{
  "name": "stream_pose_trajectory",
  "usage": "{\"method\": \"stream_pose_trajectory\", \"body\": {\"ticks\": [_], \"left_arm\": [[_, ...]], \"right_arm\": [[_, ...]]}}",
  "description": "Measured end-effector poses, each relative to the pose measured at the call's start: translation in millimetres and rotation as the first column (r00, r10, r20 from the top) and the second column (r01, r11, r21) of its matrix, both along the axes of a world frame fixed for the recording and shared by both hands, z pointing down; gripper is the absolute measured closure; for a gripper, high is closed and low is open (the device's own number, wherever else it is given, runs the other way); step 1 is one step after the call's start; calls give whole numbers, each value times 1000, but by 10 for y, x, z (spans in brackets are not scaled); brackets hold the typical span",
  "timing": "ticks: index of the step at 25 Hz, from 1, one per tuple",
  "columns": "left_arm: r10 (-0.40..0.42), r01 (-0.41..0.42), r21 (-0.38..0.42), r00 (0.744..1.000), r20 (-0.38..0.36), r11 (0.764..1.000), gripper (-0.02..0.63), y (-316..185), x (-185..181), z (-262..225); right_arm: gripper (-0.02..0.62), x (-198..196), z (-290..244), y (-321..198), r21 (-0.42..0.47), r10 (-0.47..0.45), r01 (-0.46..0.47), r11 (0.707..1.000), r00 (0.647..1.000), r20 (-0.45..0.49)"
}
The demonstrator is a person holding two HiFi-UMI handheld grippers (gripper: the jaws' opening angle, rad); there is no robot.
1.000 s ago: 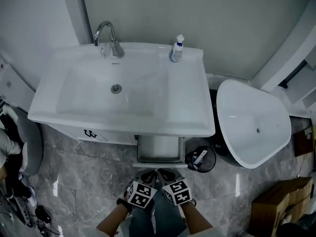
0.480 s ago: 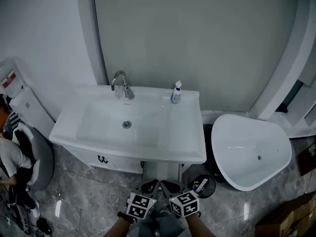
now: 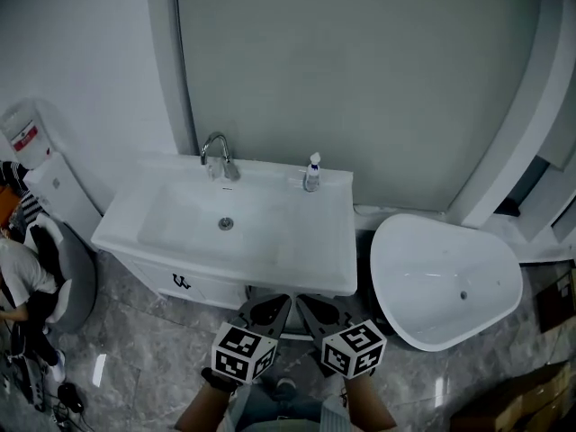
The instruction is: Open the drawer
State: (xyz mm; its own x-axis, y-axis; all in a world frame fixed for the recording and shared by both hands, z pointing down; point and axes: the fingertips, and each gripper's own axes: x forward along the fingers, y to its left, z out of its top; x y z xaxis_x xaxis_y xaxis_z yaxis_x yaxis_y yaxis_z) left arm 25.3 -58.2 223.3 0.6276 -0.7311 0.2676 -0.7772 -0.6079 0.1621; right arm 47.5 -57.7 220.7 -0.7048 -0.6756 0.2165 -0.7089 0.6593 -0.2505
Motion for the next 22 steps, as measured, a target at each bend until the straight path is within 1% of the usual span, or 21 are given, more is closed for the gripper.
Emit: {"method": "stream_pose_trajectory", "body": {"ticks": [5,9,14,22], "left_arm": [[-1,4,58,999,-52,998,589,36,67,-426],[12,-5,90,997,-72,996,589,50,87,-595],[46,-40,83,996,-76,996,589,116,63,-647],[53,-46,75,994,-94,996,589,150,-56,-662]], "right_arm": [[584,126,-357,90,57,-15,14,998,1000,25],[584,128,-526,153,83,-16,11,996,999,50],[586,63,-588,206,64,-8,4,998,998,68],[586,-16,-552,238,28,-9,7,1000,997,71]]}}
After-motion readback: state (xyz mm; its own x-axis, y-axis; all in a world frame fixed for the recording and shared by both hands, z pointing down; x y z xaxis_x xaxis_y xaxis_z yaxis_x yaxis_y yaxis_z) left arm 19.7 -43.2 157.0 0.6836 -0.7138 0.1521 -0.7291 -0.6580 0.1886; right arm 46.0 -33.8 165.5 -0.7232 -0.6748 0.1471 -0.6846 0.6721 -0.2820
